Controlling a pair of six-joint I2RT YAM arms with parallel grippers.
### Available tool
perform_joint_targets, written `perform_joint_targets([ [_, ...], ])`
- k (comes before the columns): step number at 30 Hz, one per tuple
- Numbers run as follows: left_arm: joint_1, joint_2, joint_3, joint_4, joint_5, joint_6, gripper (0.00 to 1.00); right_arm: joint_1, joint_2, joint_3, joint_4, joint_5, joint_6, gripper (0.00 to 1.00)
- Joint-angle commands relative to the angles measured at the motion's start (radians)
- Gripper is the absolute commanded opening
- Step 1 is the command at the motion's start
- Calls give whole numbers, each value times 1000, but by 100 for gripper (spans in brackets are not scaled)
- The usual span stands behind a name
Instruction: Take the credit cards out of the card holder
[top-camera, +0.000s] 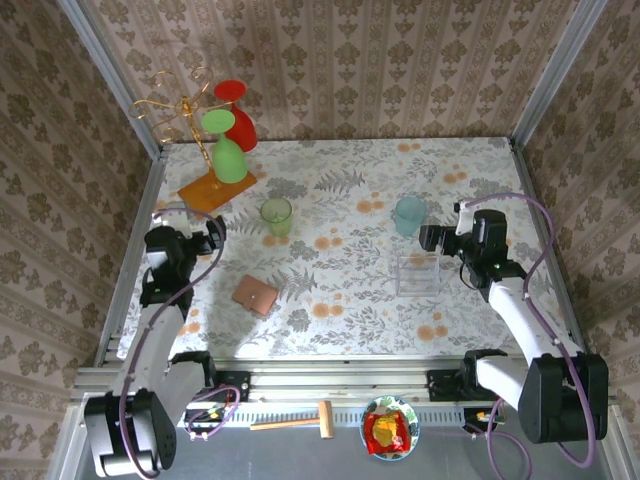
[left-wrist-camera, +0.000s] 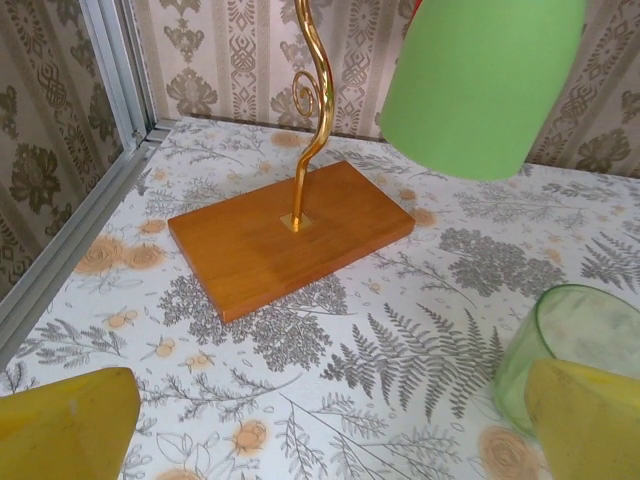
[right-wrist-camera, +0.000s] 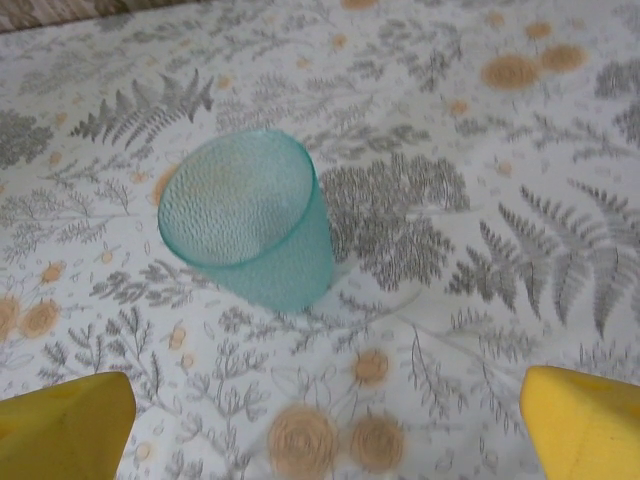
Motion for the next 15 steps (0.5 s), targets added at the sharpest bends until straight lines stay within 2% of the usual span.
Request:
perform_joint_targets([
  [1,-3,-57,70,-222,34,-50,100,3,-41,53,-204,25,77,100],
  [6,-3,-98,148,-417,118,-21,100,4,-56,83,-322,11,113,97],
  [12,-2,-105,230,-515,258,-13,100,5,-49,95,-402,12,165,86],
  [15,-2,-99,285,-575,267,32,100,4,-37,87,-415,16,180,81],
])
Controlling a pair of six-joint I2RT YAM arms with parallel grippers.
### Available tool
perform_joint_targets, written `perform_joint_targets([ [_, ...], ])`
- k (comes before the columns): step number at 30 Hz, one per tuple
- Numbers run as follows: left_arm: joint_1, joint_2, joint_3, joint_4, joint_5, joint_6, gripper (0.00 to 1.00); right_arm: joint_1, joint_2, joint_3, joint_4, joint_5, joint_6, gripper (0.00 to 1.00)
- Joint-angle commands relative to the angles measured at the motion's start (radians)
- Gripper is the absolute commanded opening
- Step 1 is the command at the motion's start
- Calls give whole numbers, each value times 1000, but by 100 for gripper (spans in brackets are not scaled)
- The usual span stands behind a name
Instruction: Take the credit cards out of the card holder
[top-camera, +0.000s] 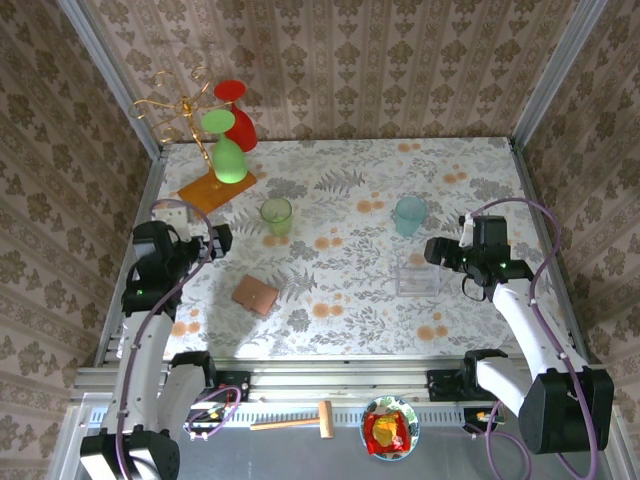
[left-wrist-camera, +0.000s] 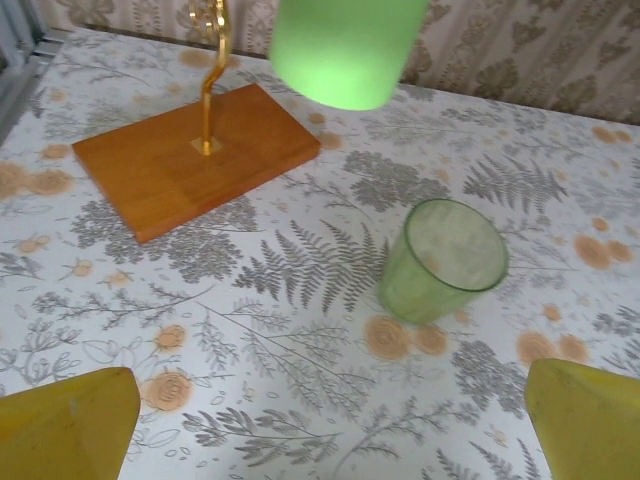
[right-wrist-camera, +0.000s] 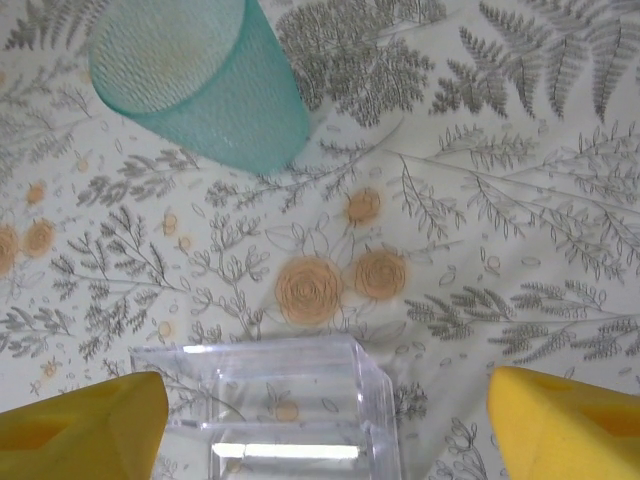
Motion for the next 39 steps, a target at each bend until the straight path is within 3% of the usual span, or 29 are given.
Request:
perform_joint_targets([
  [1,-3,-1,82,-112,68,70,100,4,10,26,-70,20,44,80],
  [5,-2,10,88,-139,125,168,100,3,52,31,-77,40,62,74],
  [11,-2,-20,16,-68,142,81,100,3,129,63,-94,44,84,60],
  [22,4,3,22,-135,72,90,100,4,243,123,-113,21,42,37],
  [30,16,10,22,-126,61,100,100,5,279,125,-108,-3,18,28],
  [39,31,12,19,-129,68,101,100,5,311,110,-76,-27,25,26],
])
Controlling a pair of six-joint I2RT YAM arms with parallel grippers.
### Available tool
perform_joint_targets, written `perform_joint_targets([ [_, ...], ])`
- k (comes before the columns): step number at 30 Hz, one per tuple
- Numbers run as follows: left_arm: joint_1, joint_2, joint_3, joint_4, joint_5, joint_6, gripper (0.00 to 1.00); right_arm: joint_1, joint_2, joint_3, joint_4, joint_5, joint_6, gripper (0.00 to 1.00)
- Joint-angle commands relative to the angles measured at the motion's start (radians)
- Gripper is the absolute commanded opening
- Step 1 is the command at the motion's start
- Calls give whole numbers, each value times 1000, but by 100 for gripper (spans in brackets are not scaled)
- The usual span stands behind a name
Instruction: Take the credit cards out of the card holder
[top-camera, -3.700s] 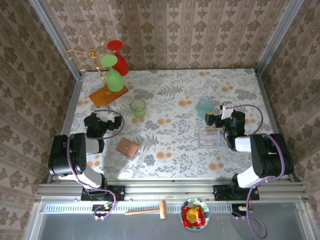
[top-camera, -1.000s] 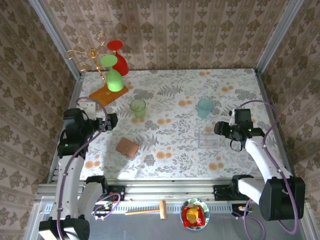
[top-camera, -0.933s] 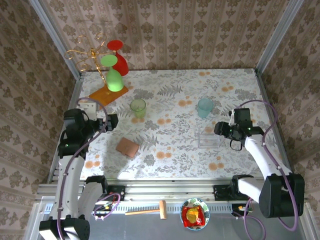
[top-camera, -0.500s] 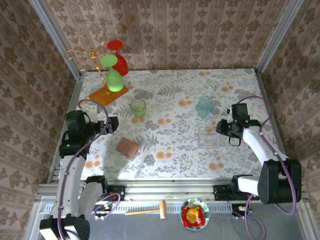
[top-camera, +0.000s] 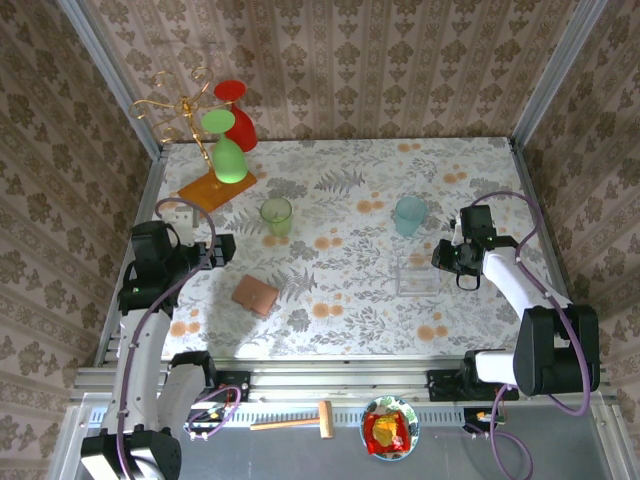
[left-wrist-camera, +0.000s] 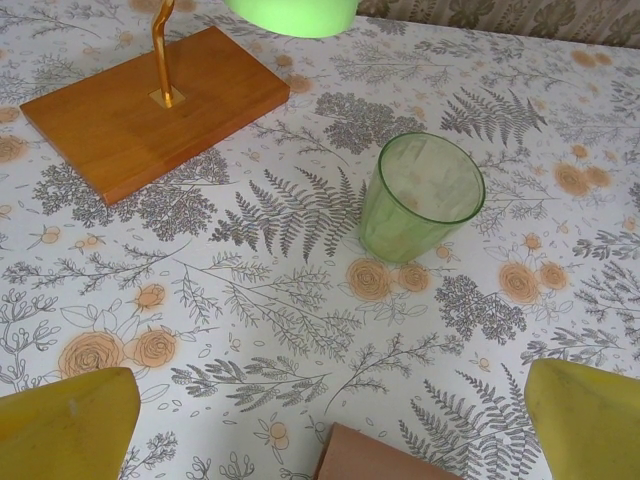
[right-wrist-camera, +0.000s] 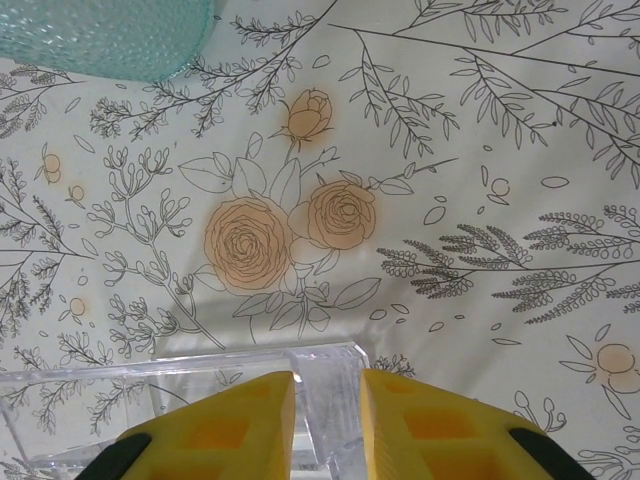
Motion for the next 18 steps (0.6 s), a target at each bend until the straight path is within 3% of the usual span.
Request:
perform_joint_targets([
  [1,10,-1,-7,-6,1,5,100,5,17,7,6,-30,0,25],
  [18,28,-1,-16,1,17,-7,100,5,31,5,17,-52,8,19],
])
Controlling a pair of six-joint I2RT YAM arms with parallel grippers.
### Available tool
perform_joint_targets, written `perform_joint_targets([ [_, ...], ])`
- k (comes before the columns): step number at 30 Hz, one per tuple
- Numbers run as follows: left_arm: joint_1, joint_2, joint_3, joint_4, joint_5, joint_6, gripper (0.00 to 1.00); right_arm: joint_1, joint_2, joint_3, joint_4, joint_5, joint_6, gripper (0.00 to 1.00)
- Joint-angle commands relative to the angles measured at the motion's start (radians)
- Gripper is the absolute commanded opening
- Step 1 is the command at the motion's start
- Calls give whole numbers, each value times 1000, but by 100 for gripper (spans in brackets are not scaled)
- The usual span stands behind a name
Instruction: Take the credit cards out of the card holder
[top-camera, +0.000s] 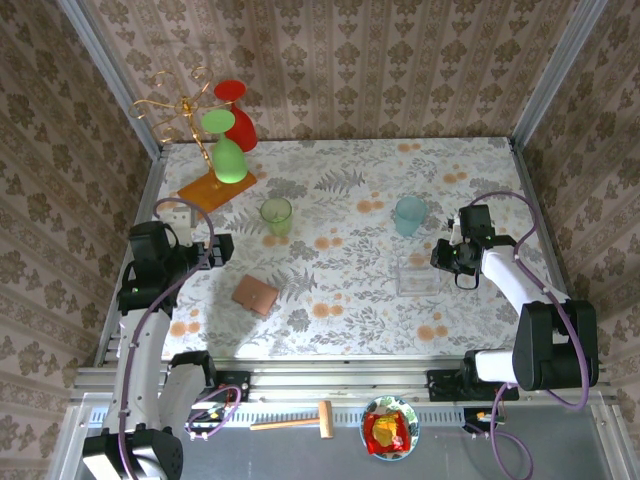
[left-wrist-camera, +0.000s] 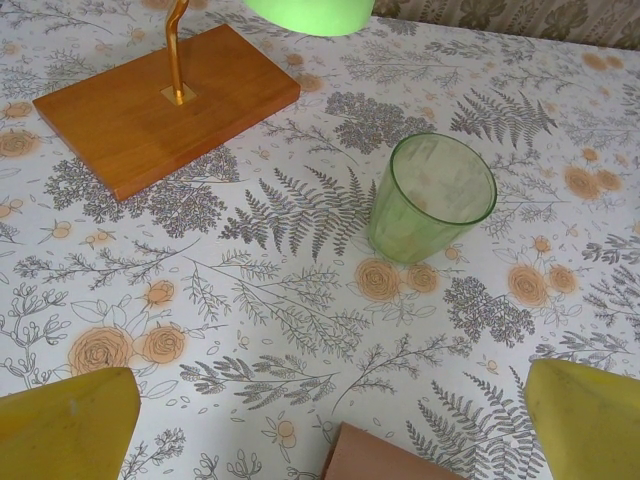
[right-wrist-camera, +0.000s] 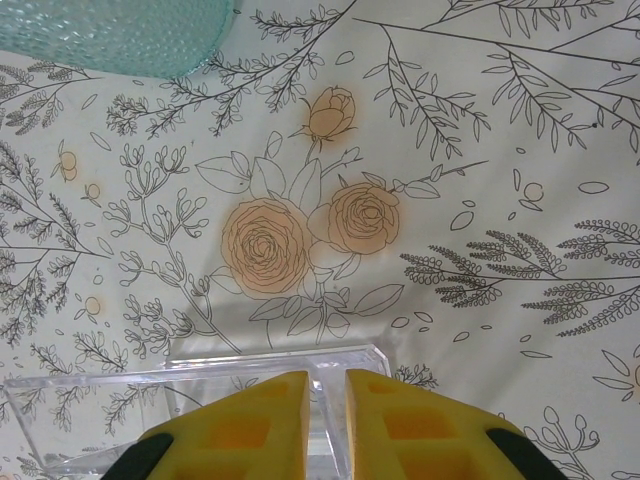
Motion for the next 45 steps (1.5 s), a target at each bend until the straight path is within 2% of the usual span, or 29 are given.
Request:
perform_joint_targets([
  [1,10,-2,-12,3,19,-9,100,5,11,5,-5,-21,8,19],
  [13,13,-1,-15,2,22,-7,100,12,29,15,-12,-27,9,19],
  [31,16,-1,-17,1,22,-9,100,47,20,37,-23,-6,25,11],
  [39,17,-2,-19,-2,22,-9,100,144,61,133,-23,24,83,9],
  [45,16,-1,-19,2,25,-10,100,284,207,301,-39,76,135,7],
])
